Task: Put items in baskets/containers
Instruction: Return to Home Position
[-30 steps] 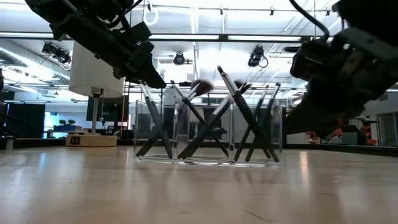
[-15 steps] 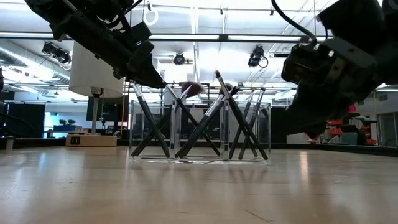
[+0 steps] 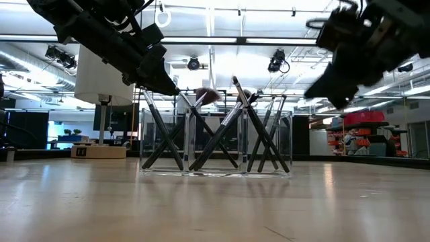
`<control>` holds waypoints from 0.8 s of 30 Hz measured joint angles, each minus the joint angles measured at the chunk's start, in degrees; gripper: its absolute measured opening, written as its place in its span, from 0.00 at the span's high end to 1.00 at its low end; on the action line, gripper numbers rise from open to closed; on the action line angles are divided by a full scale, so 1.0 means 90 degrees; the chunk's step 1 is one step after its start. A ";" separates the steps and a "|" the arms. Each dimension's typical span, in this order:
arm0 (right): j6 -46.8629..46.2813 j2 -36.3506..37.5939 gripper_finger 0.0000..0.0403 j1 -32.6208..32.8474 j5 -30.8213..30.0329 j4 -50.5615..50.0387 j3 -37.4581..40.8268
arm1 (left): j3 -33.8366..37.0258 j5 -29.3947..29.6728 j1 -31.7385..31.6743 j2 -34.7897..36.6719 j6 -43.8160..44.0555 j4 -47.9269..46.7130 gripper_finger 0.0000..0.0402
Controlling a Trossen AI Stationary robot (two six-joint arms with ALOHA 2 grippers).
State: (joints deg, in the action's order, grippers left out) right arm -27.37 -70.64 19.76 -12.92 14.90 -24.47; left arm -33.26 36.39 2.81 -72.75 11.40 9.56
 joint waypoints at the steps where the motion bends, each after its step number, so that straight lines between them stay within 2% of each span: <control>1: 0.0167 0.0227 0.99 -0.0054 0.0103 -0.0112 0.0000 | 0.0000 0.0000 0.0000 0.0000 0.0000 0.0000 0.60; 10: 0.1275 0.2298 0.99 -0.0429 0.0939 -0.1206 -0.0001 | 0.0000 0.0002 0.0000 0.0000 0.0004 0.0000 0.60; 18: 0.1503 0.4010 0.99 -0.0584 0.0993 -0.2813 0.0005 | 0.0000 0.0000 0.0000 0.0000 0.0003 0.0001 0.60; 20: 0.1571 0.4434 0.99 -0.0651 0.0993 -0.2860 0.0183 | 0.0000 0.0002 0.0000 0.0000 0.0004 0.0002 0.60; 24: 0.1477 0.5269 0.99 -0.0832 0.1041 -0.2247 0.0945 | 0.0000 0.0002 0.0000 0.0000 0.0002 0.0002 0.60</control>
State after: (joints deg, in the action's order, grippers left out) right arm -14.08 -23.22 12.27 -3.56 -5.32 -15.96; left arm -33.26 36.40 2.81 -72.75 11.42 9.58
